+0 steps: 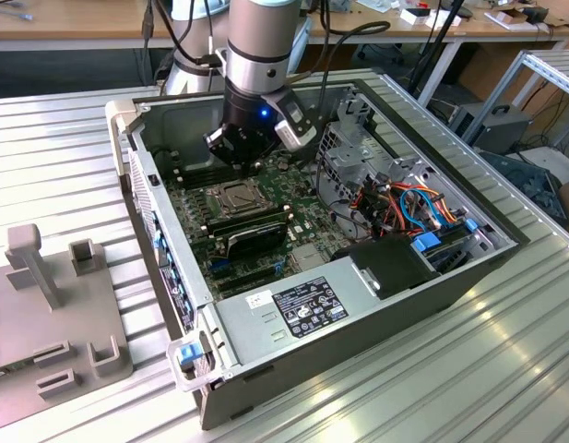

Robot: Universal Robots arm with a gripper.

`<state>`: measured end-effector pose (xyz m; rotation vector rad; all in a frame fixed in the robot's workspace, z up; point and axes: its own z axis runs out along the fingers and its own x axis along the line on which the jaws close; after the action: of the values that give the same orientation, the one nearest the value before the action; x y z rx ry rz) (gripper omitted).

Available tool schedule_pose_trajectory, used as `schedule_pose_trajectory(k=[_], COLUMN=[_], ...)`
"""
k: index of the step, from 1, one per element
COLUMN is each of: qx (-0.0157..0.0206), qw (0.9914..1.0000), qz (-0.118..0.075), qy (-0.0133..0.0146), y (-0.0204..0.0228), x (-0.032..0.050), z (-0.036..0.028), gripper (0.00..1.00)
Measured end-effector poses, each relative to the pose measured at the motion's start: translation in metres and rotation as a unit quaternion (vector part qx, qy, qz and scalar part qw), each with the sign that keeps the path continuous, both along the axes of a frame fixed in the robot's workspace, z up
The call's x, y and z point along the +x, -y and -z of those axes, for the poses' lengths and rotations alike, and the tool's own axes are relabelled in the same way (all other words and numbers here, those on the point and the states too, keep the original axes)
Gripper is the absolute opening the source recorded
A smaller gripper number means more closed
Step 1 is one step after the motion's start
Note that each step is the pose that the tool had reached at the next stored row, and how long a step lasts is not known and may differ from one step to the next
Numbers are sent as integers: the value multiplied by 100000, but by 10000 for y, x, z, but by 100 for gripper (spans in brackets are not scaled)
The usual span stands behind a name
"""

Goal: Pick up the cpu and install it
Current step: 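Install the second cpu locking lever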

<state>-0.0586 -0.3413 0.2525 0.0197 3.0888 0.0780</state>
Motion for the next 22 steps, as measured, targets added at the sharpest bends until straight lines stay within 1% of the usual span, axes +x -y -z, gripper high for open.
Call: schedule_pose_trajectory(k=[12, 22], qx=[-107, -119], qw=[100000, 100000], qz=[-1, 4], qy=[0, -6], y=[0, 3], x=[0, -1], z=[-3, -9], gripper=[11, 11])
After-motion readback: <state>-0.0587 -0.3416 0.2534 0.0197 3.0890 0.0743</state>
